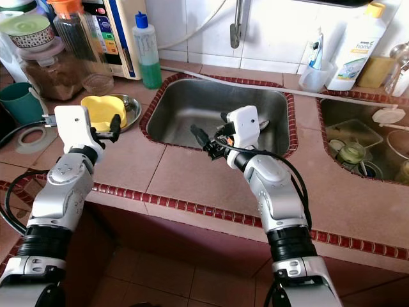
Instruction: Kitchen organization
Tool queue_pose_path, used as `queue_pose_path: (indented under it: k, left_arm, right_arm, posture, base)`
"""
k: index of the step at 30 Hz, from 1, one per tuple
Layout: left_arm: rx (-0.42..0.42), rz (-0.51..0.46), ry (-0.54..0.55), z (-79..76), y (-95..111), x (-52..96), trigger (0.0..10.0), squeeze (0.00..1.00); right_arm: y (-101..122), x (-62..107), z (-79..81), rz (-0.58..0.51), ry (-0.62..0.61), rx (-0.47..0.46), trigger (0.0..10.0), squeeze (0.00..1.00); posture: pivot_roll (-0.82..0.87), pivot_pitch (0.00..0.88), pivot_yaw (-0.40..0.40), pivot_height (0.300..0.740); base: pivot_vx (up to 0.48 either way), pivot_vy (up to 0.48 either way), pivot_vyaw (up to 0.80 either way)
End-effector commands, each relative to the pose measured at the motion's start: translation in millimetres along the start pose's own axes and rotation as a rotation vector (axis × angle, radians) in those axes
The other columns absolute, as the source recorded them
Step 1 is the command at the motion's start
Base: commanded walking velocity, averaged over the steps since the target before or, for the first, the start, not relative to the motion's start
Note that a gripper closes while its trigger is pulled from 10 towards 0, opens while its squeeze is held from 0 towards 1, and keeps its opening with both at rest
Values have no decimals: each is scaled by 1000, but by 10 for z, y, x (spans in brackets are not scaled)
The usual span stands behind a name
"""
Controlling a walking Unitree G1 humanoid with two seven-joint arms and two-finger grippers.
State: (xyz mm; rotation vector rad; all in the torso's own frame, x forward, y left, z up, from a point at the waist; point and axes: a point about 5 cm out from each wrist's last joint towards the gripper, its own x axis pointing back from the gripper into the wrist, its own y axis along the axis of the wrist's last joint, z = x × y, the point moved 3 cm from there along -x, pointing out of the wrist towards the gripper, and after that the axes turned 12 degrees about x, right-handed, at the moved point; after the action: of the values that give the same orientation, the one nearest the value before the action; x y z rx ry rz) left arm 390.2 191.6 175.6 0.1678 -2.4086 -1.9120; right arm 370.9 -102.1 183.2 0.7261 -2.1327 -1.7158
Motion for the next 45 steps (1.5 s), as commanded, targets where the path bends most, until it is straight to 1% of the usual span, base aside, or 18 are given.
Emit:
queue_pose_path:
  k: [1, 2, 3, 4, 5, 7, 8, 9, 10, 11, 13, 16, 19, 28, 34, 36, 40, 45]
  left_arm:
    - [-18, 9, 47, 52, -19, -14, 10000, 0]
    - [-18, 7, 56, 69, -24, -16, 10000, 0]
    - [-14, 7, 71, 93, -29, -15, 10000, 0]
    - [-12, 8, 84, 117, -35, -15, 10000, 0]
    - [-1, 14, 94, 134, -48, -19, 10000, 0]
    - [5, 17, 93, 132, -54, -22, 10000, 0]
    - [19, 38, 95, 128, -87, -41, 10000, 0]
    - [23, 52, 97, 123, -110, -52, 10000, 0]
    - [26, 63, 99, 118, -126, -59, 10000, 0]
    - [42, 91, 101, 96, -172, -84, 10000, 0]
    - [58, 107, 94, 68, -195, -112, 10000, 0]
    - [60, 109, 89, 44, -185, -136, 10000, 0]
    - [72, 119, 90, 33, -171, -203, 10000, 0]
    - [70, 117, 80, 21, -118, -284, 10000, 0]
    - [58, 120, 95, 101, -96, -327, 10000, 0]
    - [41, 128, 111, 172, -95, -342, 10000, 0]
    - [28, 150, 119, 239, -125, -353, 10000, 0]
    - [26, 176, 115, 252, -167, -358, 10000, 0]
  right_arm:
    - [98, 18, 47, -13, 26, -1, 10000, 925]
    - [105, 24, 55, -11, 30, -2, 10000, 898]
    - [111, 25, 67, -10, 35, -2, 10000, 847]
    - [118, 25, 82, -10, 43, -1, 10000, 761]
    - [130, 27, 107, -10, 54, 2, 10000, 616]
    - [134, 29, 115, -10, 57, 2, 10000, 616]
    - [155, 32, 150, -13, 73, 2, 10000, 431]
    - [169, 32, 169, -17, 81, 3, 10000, 369]
    - [180, 34, 182, -19, 87, 3, 10000, 369]
    - [198, 37, 199, -19, 95, 10, 10000, 235]
    - [221, 47, 206, -15, 100, 15, 10000, 129]
    - [242, 54, 199, -17, 97, 13, 10000, 110]
    - [246, 70, 196, -12, 90, 13, 10000, 94]
    - [232, 112, 217, 0, 90, 12, 10000, 90]
    - [229, 114, 223, 4, 90, 13, 10000, 86]
    - [228, 113, 235, 5, 93, 13, 10000, 90]
    - [223, 112, 248, 7, 96, 14, 10000, 90]
    - [224, 106, 258, 6, 99, 17, 10000, 90]
  posture:
    - [-12, 90, 43, 740]
    - [-13, 91, 42, 740]
    - [-13, 91, 41, 740]
    - [-13, 91, 40, 740]
    - [-15, 91, 39, 740]
    - [-15, 91, 39, 740]
    - [-18, 91, 39, 740]
    - [-19, 91, 39, 740]
    - [-22, 92, 41, 740]
    - [-29, 92, 46, 740]
    - [-32, 92, 47, 740]
    - [-36, 92, 48, 740]
    - [-41, 94, 50, 740]
    - [-45, 96, 57, 740]
    - [-45, 95, 57, 740]
    - [-44, 95, 56, 740]
    - [-45, 94, 56, 740]
    - [-45, 92, 56, 740]
  base:
    - [0, 0, 0]
    - [0, 0, 0]
    - [0, 0, 0]
    - [0, 0, 0]
    - [0, 0, 0]
    - [0, 0, 0]
    - [0, 0, 0]
    - [0, 0, 0]
    - [0, 0, 0]
    - [0, 0, 0]
    - [0, 0, 0]
    - [0, 0, 0]
    - [0, 0, 0]
    - [0, 0, 0]
    - [0, 0, 0]
    - [0, 0, 0]
    - [0, 0, 0]
    - [0, 0, 0]
